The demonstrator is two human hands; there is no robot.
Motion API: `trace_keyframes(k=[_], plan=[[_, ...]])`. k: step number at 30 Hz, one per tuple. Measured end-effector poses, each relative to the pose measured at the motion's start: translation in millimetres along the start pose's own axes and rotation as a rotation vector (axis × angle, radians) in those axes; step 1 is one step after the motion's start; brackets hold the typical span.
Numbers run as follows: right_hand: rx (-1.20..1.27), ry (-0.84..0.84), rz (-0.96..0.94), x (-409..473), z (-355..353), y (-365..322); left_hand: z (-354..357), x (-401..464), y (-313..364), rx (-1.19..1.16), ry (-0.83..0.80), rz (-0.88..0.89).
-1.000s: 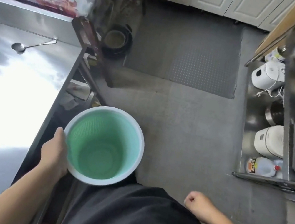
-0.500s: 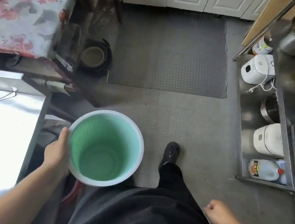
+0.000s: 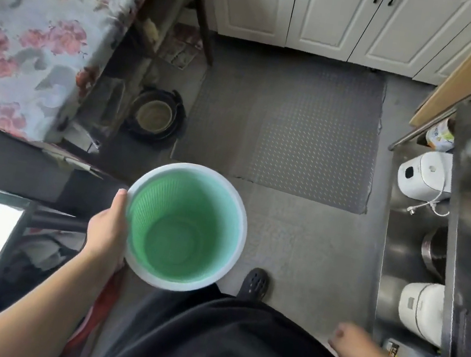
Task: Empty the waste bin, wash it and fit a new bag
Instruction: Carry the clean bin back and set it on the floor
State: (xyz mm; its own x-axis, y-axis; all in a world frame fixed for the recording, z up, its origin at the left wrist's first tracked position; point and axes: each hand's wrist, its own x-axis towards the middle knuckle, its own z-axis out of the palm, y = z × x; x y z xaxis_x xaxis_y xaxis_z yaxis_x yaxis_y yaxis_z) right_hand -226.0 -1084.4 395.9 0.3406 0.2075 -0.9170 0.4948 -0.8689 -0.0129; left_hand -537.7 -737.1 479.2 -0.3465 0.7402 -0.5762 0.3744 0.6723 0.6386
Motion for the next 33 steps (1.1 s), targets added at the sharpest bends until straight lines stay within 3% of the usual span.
trace_keyframes(k=[8, 13, 24, 33], plan=[[0.055, 0.133, -0.24, 61, -167, -149, 51, 46, 64, -0.063, 0.036, -0.047], [0.04, 0.147, -0.255, 95, -229, -208, 81, 102, 121, -0.067, -0.012, -0.135], [0.058, 0.111, -0.02, 119, -317, -220, 151, 200, 285, 0.038, 0.014, -0.07], [-0.021, -0.01, 0.061, 195, -442, -225, 245, 249, 365, 0.011, 0.071, -0.17]])
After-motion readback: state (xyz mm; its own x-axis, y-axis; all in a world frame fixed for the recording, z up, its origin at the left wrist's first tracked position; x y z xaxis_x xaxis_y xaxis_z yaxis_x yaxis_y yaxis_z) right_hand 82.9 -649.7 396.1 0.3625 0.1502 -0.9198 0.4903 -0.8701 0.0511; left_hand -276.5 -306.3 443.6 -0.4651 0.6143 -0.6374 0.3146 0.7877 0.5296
